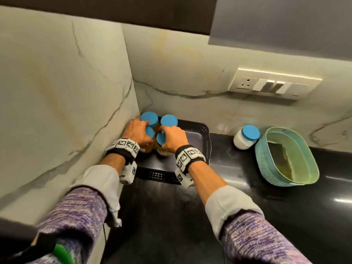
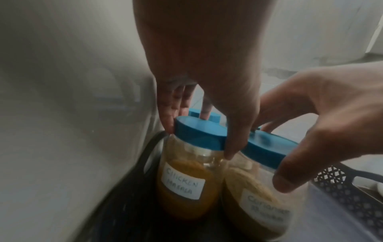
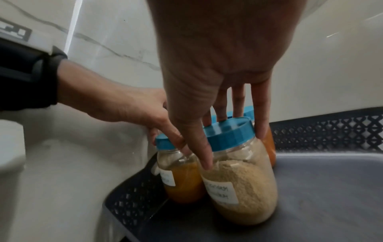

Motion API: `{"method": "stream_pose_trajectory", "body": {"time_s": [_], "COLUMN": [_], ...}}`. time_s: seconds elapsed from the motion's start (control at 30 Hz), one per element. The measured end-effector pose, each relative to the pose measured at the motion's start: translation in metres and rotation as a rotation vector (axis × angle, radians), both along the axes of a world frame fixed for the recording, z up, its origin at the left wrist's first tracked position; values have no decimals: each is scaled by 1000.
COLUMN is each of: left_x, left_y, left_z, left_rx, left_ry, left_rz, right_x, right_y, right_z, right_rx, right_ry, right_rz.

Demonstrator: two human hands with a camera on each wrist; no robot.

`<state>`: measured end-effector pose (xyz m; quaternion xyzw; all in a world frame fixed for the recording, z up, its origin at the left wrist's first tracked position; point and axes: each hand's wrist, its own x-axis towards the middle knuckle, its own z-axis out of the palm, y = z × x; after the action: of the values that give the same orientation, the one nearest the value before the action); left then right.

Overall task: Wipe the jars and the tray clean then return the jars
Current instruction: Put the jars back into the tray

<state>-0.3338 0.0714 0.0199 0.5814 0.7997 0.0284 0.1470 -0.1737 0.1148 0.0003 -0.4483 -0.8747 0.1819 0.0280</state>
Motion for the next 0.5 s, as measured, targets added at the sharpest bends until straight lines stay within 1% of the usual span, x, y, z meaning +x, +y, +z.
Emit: {"method": "stream_pose_trajectory", "body": {"time_s": [0.13,0.27,0.4,0.5], "left_x": [4,4,9,12], "left_y": [4,3,1,0], "left_z": [-14,-20,-21,-23], "left_rx": [-3,-9,-42,-63], "left_ry": [26,51,155,212], "left_rz": [-18,-30,-34,-35], "right_x": [-1,5,7,14], "right_y": [2,2,-5,-10], "right_z": [-19,-23,-25,-26], "right_rx": [42,61,46,34], "right_ry": [24,42,29,69], "right_rz": [12,28,30,23]}}
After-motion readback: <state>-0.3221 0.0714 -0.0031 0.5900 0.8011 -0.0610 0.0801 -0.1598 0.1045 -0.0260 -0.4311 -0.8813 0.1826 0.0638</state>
